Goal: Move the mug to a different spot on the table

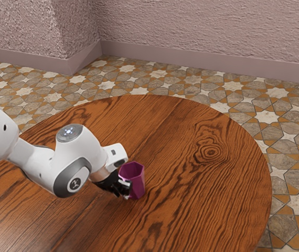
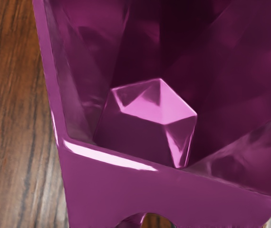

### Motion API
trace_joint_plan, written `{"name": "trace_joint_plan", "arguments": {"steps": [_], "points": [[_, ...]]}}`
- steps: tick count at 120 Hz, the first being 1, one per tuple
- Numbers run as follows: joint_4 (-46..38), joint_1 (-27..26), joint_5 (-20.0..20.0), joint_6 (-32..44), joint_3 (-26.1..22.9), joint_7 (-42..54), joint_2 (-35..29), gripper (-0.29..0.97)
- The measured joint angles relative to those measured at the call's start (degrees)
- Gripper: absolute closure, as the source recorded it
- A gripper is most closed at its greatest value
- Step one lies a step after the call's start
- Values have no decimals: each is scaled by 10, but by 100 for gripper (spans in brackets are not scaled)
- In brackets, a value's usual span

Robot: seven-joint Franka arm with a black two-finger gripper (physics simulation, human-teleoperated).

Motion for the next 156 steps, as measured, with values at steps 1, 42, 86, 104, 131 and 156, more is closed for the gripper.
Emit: {"name": "trace_joint_plan", "arguments": {"steps": [1,42,86,104,131,156], "points": [[0,0,0,1,0,0,0,56],[0,0,1,64,0,-3,1,64],[-32,-16,2,169,25,9,-23,66],[-17,-4,2,191,53,19,-6,67],[28,18,2,221,73,41,42,67],[50,17,4,242,82,64,81,67]]}}
